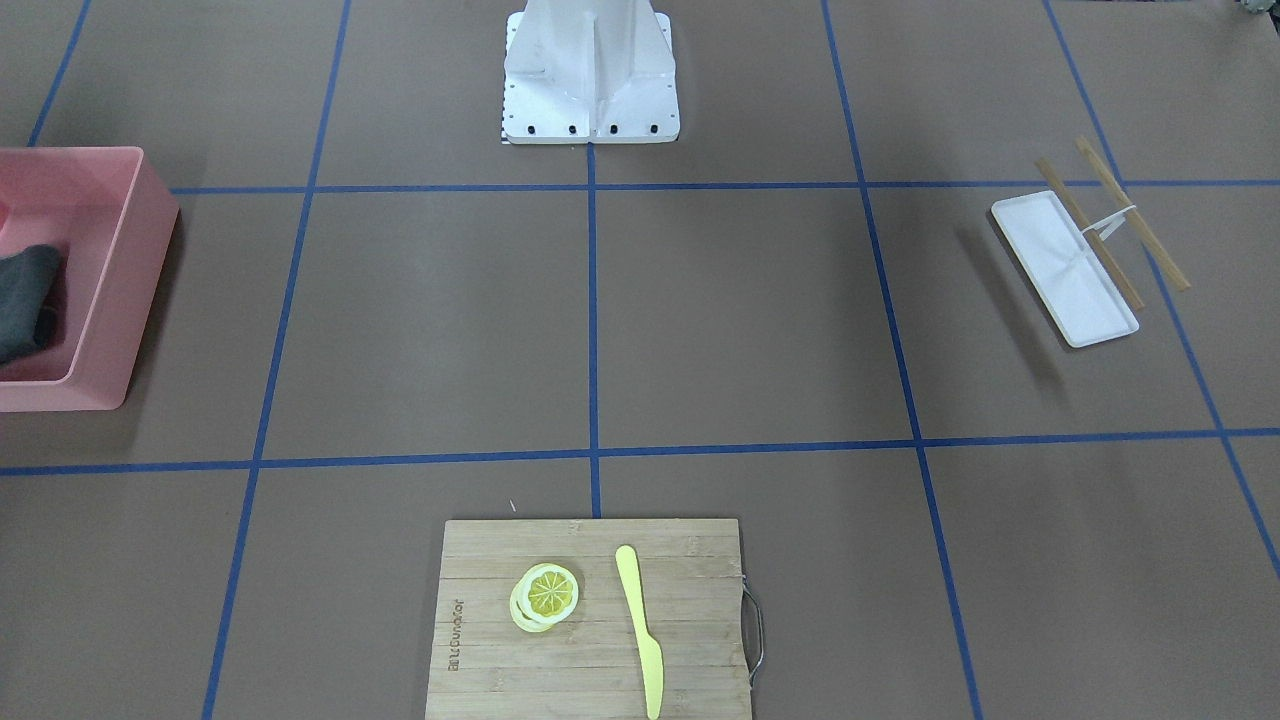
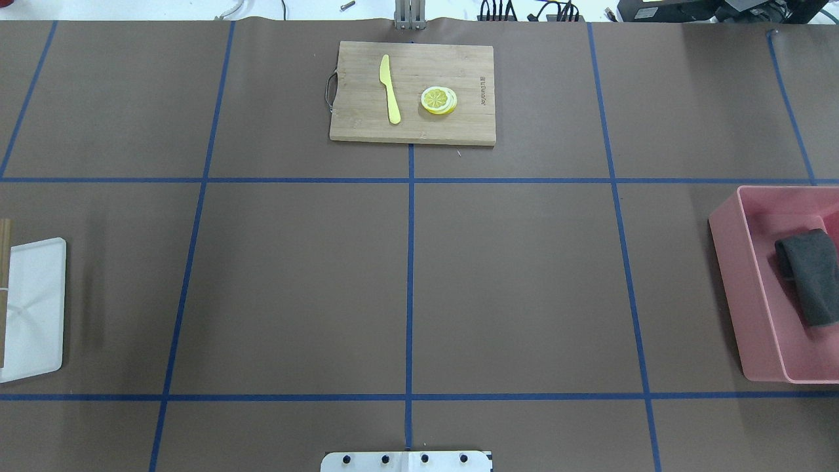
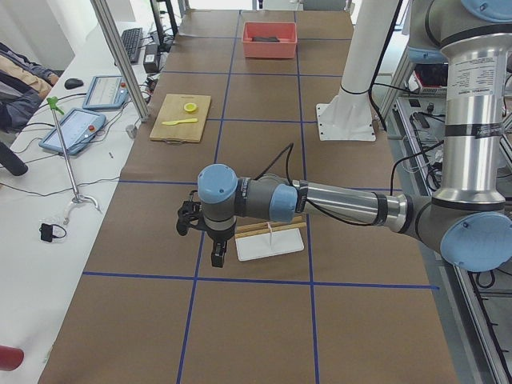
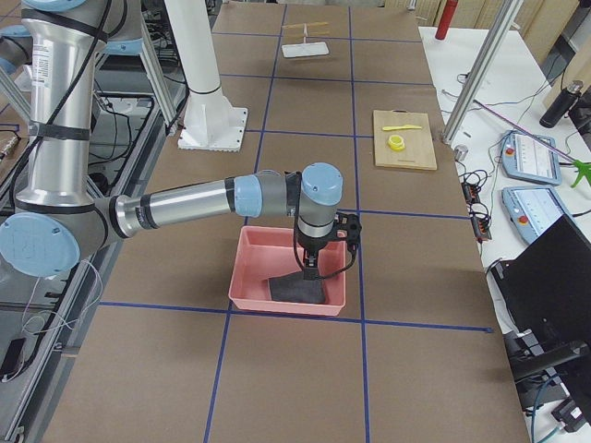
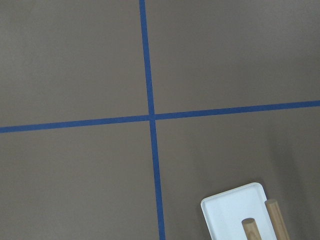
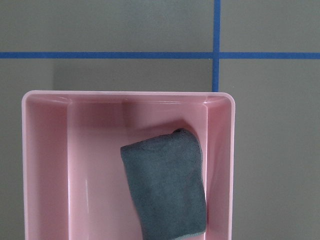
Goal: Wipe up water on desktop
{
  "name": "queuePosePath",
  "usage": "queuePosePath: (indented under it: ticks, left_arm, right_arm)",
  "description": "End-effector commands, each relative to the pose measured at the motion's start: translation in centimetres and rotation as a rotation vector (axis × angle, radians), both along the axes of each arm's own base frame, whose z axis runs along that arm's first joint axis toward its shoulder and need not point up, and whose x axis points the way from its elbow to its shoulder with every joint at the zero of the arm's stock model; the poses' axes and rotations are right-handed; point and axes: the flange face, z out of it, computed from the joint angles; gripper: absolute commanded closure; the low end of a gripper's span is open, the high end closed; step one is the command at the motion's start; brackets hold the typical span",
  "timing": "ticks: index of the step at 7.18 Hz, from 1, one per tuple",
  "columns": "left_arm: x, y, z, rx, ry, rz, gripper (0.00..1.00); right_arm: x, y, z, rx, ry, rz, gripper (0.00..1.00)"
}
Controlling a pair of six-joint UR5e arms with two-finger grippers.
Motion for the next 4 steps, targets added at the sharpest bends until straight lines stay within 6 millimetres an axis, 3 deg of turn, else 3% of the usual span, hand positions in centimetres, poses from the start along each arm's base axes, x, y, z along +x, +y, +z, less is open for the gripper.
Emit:
queuePosePath:
  ticks: [1, 2, 4]
  left_arm:
    - [0.0, 1.5, 1.3, -0.002, -0.003, 0.0, 0.02]
    - [0.1, 1.4, 0.6, 0.005, 0.004, -0.002, 0.02]
    - [0.0, 1.0, 0.5, 0.009, -0.004, -0.004, 0.02]
  right_arm:
    - [0.0, -0.1, -0.3, 0.006, -0.002, 0.001, 0.0]
    - [0.0, -0.1, -0.3, 0.009, -0.002, 0.0, 0.0]
    - [-0.2, -2.1, -1.9, 0.048, 0.0, -0.001, 0.0]
